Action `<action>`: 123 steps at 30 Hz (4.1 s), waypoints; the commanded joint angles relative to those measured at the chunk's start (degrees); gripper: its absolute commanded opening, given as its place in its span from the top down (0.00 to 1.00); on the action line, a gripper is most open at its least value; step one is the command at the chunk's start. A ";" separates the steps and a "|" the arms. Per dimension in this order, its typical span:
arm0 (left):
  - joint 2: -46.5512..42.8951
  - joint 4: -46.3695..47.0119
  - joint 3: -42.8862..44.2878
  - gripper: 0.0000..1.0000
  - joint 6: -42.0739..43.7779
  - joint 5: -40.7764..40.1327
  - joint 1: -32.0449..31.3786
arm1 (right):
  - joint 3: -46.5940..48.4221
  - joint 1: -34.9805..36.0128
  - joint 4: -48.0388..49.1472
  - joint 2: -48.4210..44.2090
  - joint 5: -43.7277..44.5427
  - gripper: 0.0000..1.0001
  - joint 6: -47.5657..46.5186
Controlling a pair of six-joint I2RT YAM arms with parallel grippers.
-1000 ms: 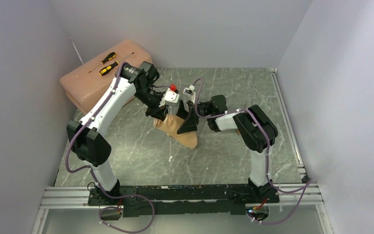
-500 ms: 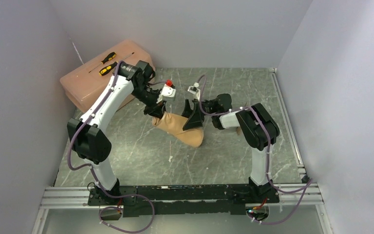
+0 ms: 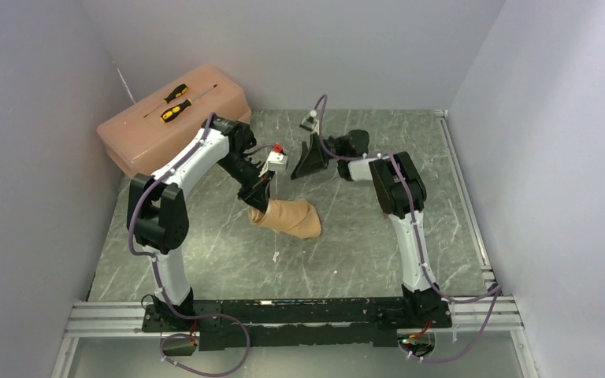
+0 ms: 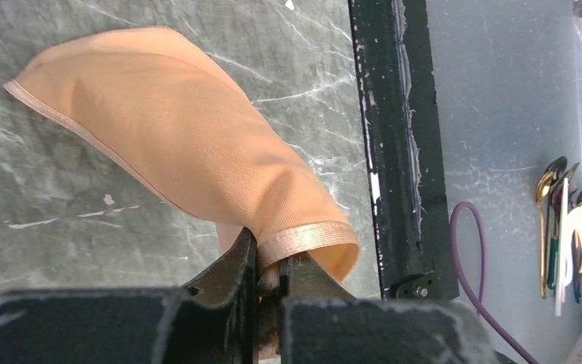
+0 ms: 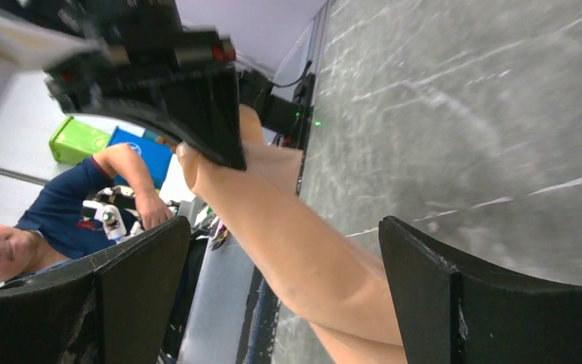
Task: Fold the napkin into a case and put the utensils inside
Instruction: Turn over the napkin at the center of the board.
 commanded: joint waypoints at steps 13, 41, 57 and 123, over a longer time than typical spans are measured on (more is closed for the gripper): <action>1.85 -5.08 0.46 0.97 -6.61 4.38 0.86 | 61.85 -8.66 -89.07 8.14 40.45 0.00 -60.56; 13.34 5.97 1.38 0.97 -14.37 10.54 3.52 | -4.46 6.77 -87.30 -40.31 119.48 0.00 -97.90; 9.35 15.46 8.63 0.97 -28.46 21.36 -12.72 | -10.83 -4.28 -91.81 -55.28 80.35 0.00 -91.77; 1.14 16.87 -6.14 0.04 -29.09 -8.94 6.96 | -25.29 17.09 -79.74 -22.25 60.24 0.98 -76.91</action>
